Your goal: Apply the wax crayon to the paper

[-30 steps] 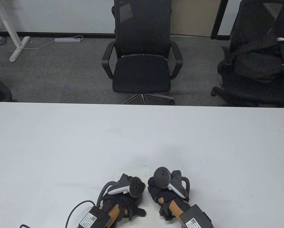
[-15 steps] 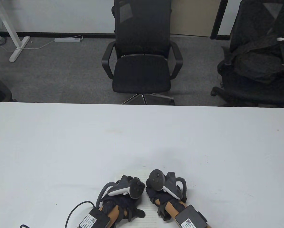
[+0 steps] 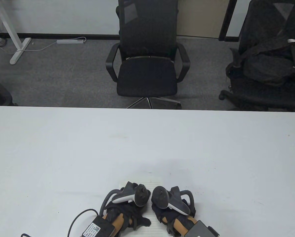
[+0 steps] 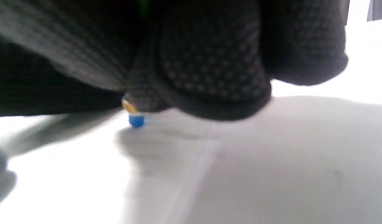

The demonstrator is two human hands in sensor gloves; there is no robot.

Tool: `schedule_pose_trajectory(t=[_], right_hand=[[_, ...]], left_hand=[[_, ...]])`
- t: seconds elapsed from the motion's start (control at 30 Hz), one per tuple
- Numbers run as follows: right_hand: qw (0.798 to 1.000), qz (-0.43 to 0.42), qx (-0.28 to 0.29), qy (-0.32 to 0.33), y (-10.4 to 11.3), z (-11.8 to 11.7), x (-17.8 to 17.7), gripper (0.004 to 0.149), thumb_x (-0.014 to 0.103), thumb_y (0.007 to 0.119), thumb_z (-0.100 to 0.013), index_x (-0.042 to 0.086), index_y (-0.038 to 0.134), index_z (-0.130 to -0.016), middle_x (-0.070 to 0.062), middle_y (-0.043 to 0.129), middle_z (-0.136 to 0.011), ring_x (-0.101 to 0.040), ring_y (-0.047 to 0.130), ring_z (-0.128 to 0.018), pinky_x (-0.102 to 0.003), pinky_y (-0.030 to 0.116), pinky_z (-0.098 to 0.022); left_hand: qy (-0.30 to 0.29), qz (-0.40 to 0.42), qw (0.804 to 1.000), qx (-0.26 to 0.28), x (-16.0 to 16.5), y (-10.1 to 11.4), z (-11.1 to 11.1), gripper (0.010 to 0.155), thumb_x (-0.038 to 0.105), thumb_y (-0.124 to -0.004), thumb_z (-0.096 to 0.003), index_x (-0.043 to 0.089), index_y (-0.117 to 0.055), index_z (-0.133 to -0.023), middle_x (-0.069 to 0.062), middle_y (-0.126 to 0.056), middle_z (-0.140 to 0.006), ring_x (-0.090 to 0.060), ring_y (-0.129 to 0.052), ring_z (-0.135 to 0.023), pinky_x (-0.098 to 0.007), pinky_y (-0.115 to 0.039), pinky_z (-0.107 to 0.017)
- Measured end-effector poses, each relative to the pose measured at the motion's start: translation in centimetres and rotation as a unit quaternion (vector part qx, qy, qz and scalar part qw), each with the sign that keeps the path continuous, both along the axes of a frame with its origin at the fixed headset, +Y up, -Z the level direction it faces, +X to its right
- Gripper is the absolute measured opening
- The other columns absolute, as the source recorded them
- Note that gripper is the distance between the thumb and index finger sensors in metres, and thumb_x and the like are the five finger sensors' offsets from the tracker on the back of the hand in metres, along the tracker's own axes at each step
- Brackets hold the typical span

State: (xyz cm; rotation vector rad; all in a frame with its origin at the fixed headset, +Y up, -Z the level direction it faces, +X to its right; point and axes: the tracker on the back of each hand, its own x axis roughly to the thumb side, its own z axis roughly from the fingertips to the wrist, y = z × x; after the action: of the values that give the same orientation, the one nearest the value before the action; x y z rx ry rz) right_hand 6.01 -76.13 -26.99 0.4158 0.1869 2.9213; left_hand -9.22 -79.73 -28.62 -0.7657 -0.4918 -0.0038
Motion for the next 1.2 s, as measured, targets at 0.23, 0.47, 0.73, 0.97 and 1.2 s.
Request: schedule_pose_trajectory(t=[0.23, 0.47, 0.73, 0.97, 1.2], right_hand=[[1.0, -0.005, -0.005, 0.0, -0.1, 0.8, 0.1, 0.04, 0.038, 0.089, -0.034, 0.02, 0.091, -0.069, -0.007, 0.101, -0.049, -0.015, 0.103, -0.025, -0.039, 0.093, -0.029], [0.998, -0.058, 0.012, -0.027, 1.9, 0.2, 1.2, 0.04, 0.039, 0.088, -0.034, 0.022, 0.091, -0.07, -0.006, 0.101, -0.05, -0.015, 0.103, -0.026, -0.039, 0.093, -0.03], [0.997, -0.071, 0.006, -0.024, 3.0, -0.7, -0.5, 0.04, 0.039, 0.088, -0.034, 0.023, 0.091, -0.07, -0.005, 0.101, -0.051, -0.015, 0.102, -0.028, -0.039, 0.092, -0.032], [0.998, -0.064, -0.009, -0.003, 1.9, -0.7, -3.9, 0.04, 0.041, 0.088, -0.034, 0.025, 0.091, -0.07, -0.004, 0.101, -0.051, -0.014, 0.102, -0.028, -0.039, 0.092, -0.032], [0.999, -0.027, -0.016, 0.025, 0.3, -0.3, -6.8, 0.039, 0.041, 0.088, -0.034, 0.024, 0.091, -0.069, -0.005, 0.101, -0.051, -0.014, 0.102, -0.027, -0.039, 0.092, -0.032]], left_hand=[[0.001, 0.001, 1.0, 0.0, 0.0, 0.0, 0.0, 0.108, 0.079, -0.072, -0.0364, 0.035, -0.002, -0.106, 0.004, 0.008, -0.108, -0.028, 0.002, -0.107, -0.062, -0.015, -0.075], [0.013, 0.059, 0.998, 0.012, -0.8, 1.5, -0.3, 0.107, 0.077, -0.074, -0.0373, 0.035, -0.005, -0.107, 0.005, 0.006, -0.11, -0.028, 0.0, -0.108, -0.061, -0.015, -0.075], [0.01, 0.007, 1.0, 0.026, -3.7, 2.9, 0.8, 0.106, 0.076, -0.075, -0.0383, 0.034, -0.008, -0.109, 0.004, 0.002, -0.112, -0.028, -0.003, -0.109, -0.062, -0.017, -0.076], [0.032, -0.014, 0.999, 0.006, -5.8, 0.7, 0.7, 0.107, 0.076, -0.076, -0.038, 0.033, -0.008, -0.109, 0.004, 0.003, -0.111, -0.028, -0.003, -0.109, -0.061, -0.017, -0.076], [0.025, -0.021, 0.999, 0.009, -5.6, 0.6, 0.7, 0.108, 0.077, -0.074, -0.0373, 0.033, -0.005, -0.108, 0.003, 0.004, -0.11, -0.029, -0.003, -0.109, -0.061, -0.017, -0.076]])
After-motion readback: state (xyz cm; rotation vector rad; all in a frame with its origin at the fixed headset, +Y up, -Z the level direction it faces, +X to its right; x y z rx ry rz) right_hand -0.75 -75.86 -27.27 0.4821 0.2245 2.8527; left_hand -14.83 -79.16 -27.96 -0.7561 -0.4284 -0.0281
